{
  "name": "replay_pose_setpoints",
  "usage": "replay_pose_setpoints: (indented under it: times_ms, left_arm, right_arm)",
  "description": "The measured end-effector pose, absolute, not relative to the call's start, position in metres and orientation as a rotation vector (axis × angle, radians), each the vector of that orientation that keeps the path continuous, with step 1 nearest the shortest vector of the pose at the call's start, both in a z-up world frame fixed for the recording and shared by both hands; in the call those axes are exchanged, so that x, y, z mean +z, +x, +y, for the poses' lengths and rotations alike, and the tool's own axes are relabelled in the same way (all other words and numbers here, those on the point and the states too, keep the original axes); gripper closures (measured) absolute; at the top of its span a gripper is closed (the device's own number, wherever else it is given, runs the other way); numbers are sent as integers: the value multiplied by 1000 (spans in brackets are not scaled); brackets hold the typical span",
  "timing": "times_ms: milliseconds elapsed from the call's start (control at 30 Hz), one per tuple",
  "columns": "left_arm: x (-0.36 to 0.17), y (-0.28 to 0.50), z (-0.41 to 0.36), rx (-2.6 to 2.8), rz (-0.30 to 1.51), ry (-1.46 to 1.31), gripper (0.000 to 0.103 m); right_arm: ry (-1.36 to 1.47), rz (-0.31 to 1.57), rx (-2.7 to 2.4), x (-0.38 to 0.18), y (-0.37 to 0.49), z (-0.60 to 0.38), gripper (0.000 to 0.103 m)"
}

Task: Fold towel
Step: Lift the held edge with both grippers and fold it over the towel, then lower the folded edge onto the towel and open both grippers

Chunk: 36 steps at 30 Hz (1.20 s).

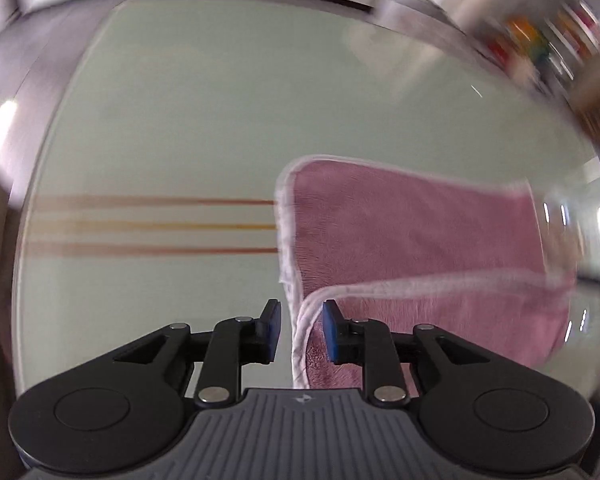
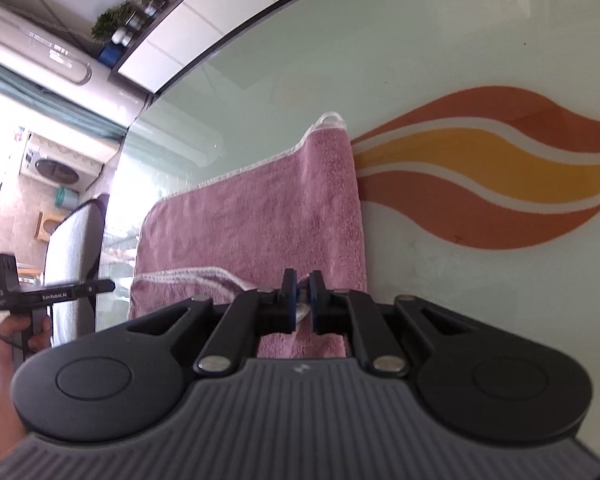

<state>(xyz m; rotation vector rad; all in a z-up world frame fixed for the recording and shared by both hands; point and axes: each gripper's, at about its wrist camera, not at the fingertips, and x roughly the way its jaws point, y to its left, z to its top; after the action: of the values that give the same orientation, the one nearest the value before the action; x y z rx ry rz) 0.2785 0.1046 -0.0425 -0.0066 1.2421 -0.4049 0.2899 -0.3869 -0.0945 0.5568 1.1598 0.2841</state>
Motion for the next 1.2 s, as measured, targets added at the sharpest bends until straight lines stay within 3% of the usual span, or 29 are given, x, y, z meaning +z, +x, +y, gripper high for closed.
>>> replay_pose_setpoints:
  times_ms: [467,767,1000,1200]
  left_arm:
    - [-70,300,44,-834,1259,558,77]
    - [-75,299,45,-997,1247,650,78]
    - [-72,285,47,-1000,1176,674,95]
    - [-60,274,50,-988,1106,674,96]
  right_arm:
    - [550,1187,304,-96,290,-391,97]
    - [536,1199,332,-96,290,-388,97]
    - [550,1197,328,-97,291,-392,97]
    - [572,1183,315,-98,287,-399,97]
